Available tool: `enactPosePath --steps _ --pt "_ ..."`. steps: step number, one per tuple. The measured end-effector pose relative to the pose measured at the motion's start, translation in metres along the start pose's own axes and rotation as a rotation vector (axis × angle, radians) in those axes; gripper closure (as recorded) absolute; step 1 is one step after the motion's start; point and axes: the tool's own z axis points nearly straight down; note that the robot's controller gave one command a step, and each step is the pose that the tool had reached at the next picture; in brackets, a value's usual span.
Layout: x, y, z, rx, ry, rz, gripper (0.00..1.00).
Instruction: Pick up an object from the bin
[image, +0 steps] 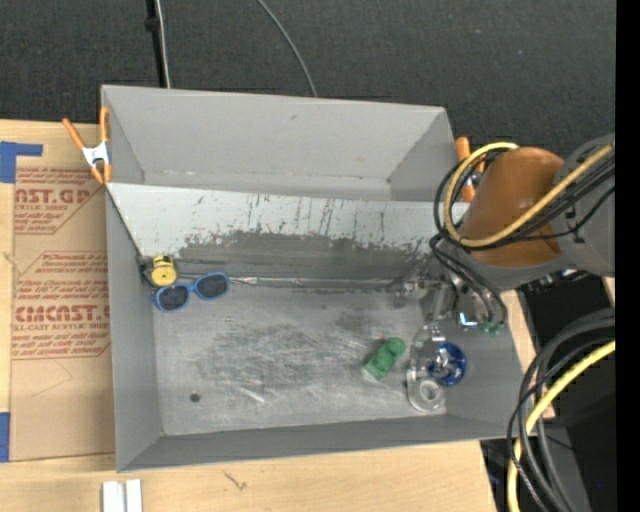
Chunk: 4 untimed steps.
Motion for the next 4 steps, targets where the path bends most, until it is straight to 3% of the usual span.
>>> enactPosePath --steps 1,2,3,4 --pt "-0.006 -0.028 0.054 -0.008 -0.008 0.224 0.0" --pt "0.03 -0.027 0.056 0.0 -0.022 0.149 0.0" --pt "0.028 -0.027 0.054 0.0 -0.022 0.148 1.0" --pt "0.048 -0.015 -0.077 0.0 -0.015 0.158 1.0"
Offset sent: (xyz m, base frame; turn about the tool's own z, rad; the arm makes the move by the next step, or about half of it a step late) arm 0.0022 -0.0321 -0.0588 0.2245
